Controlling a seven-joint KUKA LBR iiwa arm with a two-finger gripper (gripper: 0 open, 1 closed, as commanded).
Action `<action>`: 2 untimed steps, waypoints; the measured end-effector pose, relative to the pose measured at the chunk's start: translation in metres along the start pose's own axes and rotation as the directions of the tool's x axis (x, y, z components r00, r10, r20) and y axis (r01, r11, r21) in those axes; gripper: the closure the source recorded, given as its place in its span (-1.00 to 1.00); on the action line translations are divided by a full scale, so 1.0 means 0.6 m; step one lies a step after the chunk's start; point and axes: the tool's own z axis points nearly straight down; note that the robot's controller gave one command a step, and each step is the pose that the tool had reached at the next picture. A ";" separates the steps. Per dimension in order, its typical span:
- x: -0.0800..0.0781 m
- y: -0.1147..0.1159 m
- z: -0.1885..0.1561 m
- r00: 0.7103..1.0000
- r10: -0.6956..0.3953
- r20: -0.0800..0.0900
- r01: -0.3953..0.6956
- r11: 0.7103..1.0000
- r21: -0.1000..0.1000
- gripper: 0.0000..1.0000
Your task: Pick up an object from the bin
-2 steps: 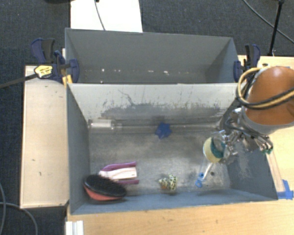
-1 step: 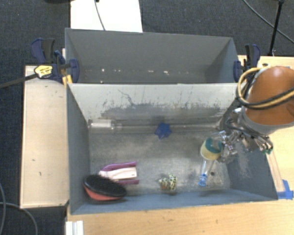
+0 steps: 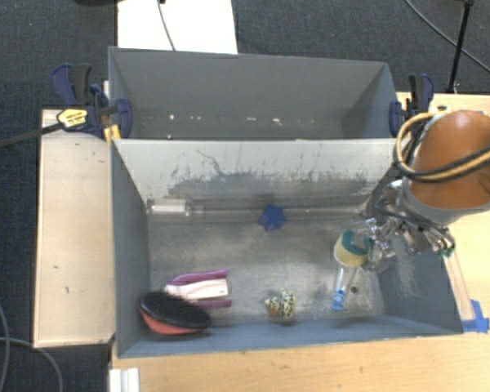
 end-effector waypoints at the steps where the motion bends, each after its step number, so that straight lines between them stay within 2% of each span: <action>1: 0.000 0.000 0.000 1.000 0.000 0.000 0.000 1.000 0.000 1.00; 2: 0.000 0.000 0.000 1.000 0.001 0.000 -0.001 1.000 0.000 1.00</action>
Offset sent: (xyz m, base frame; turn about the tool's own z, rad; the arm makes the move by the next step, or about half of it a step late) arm 0.0000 0.0000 0.0000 0.0000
